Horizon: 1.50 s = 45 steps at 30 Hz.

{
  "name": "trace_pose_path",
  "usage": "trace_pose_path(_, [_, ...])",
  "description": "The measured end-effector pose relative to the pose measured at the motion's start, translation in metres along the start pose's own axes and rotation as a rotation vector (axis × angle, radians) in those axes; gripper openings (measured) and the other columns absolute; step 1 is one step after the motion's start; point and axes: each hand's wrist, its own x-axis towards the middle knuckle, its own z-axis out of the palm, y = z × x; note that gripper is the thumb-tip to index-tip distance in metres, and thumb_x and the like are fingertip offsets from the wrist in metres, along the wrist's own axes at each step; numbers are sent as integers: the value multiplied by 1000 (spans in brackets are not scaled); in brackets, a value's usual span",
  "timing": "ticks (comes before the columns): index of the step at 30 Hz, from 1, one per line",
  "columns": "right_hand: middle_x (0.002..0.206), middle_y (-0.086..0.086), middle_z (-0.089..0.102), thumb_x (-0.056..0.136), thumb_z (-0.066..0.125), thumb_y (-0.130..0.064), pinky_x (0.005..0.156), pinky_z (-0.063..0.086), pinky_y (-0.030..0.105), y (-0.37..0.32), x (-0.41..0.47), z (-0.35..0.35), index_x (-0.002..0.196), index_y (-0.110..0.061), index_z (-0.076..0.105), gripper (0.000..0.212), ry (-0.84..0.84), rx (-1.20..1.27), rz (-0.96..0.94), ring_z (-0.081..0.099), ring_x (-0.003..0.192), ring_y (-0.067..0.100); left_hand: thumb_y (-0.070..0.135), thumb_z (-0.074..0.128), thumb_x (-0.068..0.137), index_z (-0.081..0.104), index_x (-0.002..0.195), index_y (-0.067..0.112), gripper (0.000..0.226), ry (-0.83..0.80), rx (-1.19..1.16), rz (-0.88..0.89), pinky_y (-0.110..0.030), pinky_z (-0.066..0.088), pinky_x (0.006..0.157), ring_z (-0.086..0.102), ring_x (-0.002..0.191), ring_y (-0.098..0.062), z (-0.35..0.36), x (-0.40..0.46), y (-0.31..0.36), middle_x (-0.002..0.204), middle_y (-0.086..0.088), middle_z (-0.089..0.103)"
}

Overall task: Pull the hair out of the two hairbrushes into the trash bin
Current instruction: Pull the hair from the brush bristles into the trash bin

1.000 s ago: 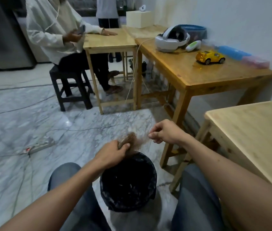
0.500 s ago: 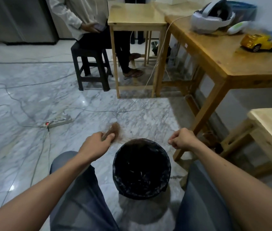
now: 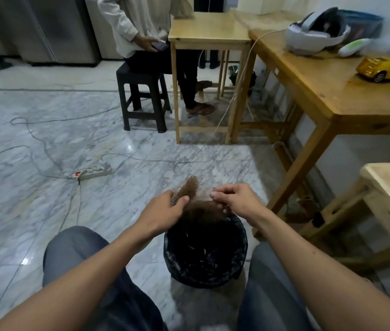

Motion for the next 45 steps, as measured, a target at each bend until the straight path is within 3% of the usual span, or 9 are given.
trace_pose_path(4, [73, 12, 68, 92, 75, -6, 49, 49, 19, 18, 8, -31, 87, -1, 78, 8, 205, 48, 72, 56, 53, 11, 63, 45, 92, 56, 108, 7, 60, 14, -109, -91, -39, 46, 69, 63, 97, -33, -3, 2, -12, 116, -20, 63])
trace_pose_path(8, [81, 10, 79, 88, 81, -16, 49, 49, 21, 27, 5, -46, 91, -5, 81, 11, 319, -39, 137, 61, 56, 14, 61, 46, 93, 50, 89, 22, 40, 29, -100, -91, -35, 44, 62, 60, 80, -24, -2, 1, -11, 97, -11, 65])
trace_pose_path(15, [121, -5, 67, 88, 64, -37, 63, 51, 31, -2, -11, -28, 131, -28, 62, 44, 25, -199, 15, 63, 81, 15, 58, 46, 95, 54, 95, 11, 48, 47, 167, 57, -43, 50, 73, 60, 78, -25, 5, -3, 8, 85, -8, 63])
trace_pose_path(18, [99, -7, 75, 84, 74, -58, 58, 46, 27, -8, -14, -16, 118, -26, 72, 47, -57, -187, -50, 61, 68, 11, 60, 46, 94, 54, 98, 17, 44, 65, 242, 105, -39, 50, 69, 61, 79, -25, 9, -1, 14, 85, -4, 64])
trace_pose_path(21, [73, 5, 71, 85, 82, -37, 53, 40, 24, -4, -9, -7, 101, -12, 81, 30, 5, -141, -82, 52, 53, 10, 61, 45, 93, 54, 104, 20, 44, 59, 297, 135, -40, 52, 70, 62, 83, -28, 12, -1, 17, 90, -5, 66])
trace_pose_path(29, [93, 3, 80, 88, 80, -25, 56, 41, 23, 24, 3, -45, 66, -12, 79, 26, 419, -104, 134, 57, 69, 7, 60, 43, 95, 51, 94, 16, 46, 62, 291, 75, -38, 49, 65, 60, 72, -24, -1, 2, 3, 79, -5, 62])
trace_pose_path(36, [117, -1, 69, 94, 62, -21, 49, 40, 24, 8, -9, -30, 122, -21, 70, 29, 46, -65, 78, 56, 68, 15, 60, 45, 95, 50, 95, 18, 42, 71, 315, 105, -35, 44, 59, 58, 72, -23, 2, 3, 7, 79, -3, 61])
trace_pose_path(41, [110, 3, 77, 80, 75, -62, 48, 39, 25, -2, -10, -7, 105, -29, 77, 42, -96, -109, 10, 57, 63, 15, 61, 46, 93, 50, 98, 20, 42, 84, 363, 153, -36, 43, 60, 59, 76, -26, 5, 4, 11, 83, -2, 63])
trace_pose_path(45, [84, 16, 74, 87, 81, -22, 42, 36, 18, -3, -1, -2, 90, -6, 81, 16, 71, -10, 14, 49, 41, 4, 60, 46, 93, 47, 96, 22, 37, 69, 389, 182, -34, 41, 57, 59, 74, -24, 2, 1, 9, 83, -1, 64])
